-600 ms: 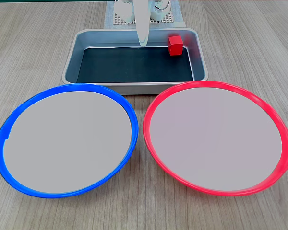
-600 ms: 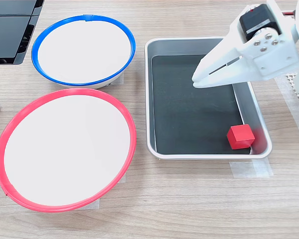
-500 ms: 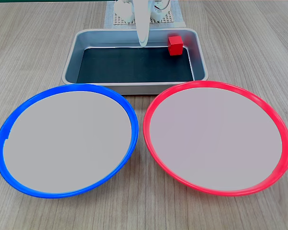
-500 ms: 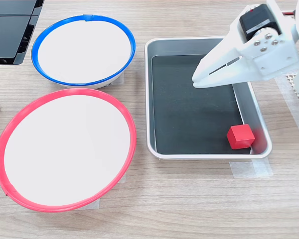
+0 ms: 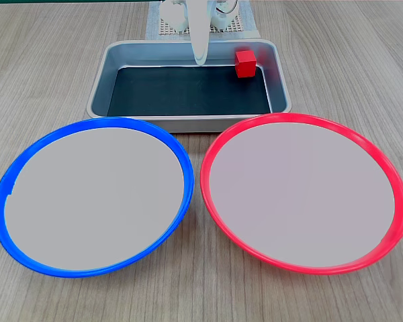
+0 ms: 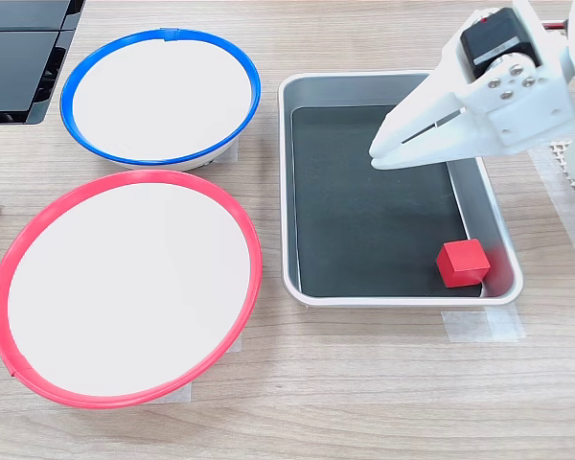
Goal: Move a red block from tray to red dish
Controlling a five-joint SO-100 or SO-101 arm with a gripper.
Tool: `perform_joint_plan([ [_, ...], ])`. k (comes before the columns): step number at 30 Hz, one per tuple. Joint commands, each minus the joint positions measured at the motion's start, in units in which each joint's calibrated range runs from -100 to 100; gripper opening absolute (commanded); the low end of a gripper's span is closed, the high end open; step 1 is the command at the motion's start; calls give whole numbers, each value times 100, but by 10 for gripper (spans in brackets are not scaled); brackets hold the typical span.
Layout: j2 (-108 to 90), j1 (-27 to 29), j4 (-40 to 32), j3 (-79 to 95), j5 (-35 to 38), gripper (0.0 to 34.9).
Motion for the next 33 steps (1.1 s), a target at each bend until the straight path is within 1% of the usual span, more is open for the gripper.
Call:
perform_joint_plan([
  [1,-26,-9,19,0,20,3],
  [20,-26,-9,19,0,34,3],
  [24,-17,-103,118,0,68,3],
  [25,145,-216,151,-91,68,2],
  [26,495,-320,506,-546,371,1],
  [28,1109,-329,779,-1211,816,1],
  [30,1953,-395,1216,-2076,1348,0],
  [33,3181,-527,2108,-3432,2125,0],
])
